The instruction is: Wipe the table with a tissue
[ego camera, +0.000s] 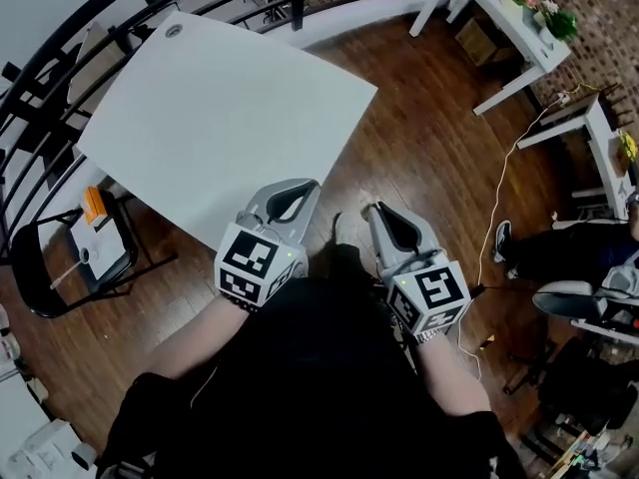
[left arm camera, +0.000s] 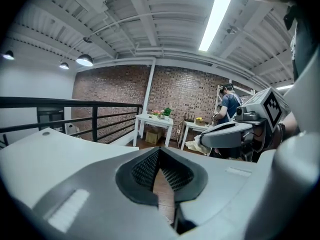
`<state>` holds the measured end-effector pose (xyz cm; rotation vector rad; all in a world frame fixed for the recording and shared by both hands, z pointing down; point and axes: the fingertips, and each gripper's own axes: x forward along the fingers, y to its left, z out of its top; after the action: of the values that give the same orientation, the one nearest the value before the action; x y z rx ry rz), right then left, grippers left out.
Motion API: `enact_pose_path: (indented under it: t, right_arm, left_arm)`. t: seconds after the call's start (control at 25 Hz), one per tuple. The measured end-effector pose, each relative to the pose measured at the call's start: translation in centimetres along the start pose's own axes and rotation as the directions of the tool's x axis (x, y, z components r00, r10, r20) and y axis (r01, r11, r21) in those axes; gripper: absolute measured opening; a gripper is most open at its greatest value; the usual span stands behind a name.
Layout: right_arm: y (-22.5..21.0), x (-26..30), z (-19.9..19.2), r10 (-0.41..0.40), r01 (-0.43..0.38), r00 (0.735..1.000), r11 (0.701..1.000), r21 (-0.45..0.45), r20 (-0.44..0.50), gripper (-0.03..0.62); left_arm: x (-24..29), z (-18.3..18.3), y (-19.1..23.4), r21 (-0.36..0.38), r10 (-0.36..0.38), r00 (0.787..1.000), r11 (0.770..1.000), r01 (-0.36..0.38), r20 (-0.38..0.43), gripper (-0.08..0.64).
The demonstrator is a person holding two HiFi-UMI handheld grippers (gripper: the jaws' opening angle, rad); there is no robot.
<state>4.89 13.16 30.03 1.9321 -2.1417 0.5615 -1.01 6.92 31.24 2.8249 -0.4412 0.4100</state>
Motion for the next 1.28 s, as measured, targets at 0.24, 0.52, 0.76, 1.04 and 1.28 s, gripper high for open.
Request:
enact_pose_path:
  t: [0.24,0.52,0.76,1.04,1.28]
  right_arm:
    - [-2.4,4.5,-0.4,0.115,-0.116,0.991,0.993,-0.004,-0.061,0.008]
    - [-6.0,10.7,-0.4,0.217,-0.224,0.968,0.974,-0.039,-0.127,0.008]
    - [-9.6,15.4,-0.4,0.275,-0.29,0.946,0.955,-0.07,-0.172,0.008]
    - [-12.8,19.6,-1.4,0.303,-0.327,0.93,0.941,-0.092,-0.207,0.008]
    - [-13.5,22.9,-2.3,0.327,-0.359,0.913,0.928,-0.097,-0.245,0.008]
  left_arm:
    - [2.2,0.3,2.6,-0.057,0.101,0.995,0.993,-0.101,-0.014,0.012]
    - [6.0,-1.1,6.0,-0.134,0.202,0.977,0.968,-0.21,-0.068,0.012]
    - [10.6,-1.5,8.1,-0.163,0.242,0.963,0.952,-0.259,-0.117,0.012]
    - [15.6,-2.3,10.0,-0.183,0.255,0.952,0.941,-0.284,-0.168,0.012]
    - [17.9,-2.9,12.1,-0.206,0.265,0.943,0.93,-0.305,-0.202,0.012]
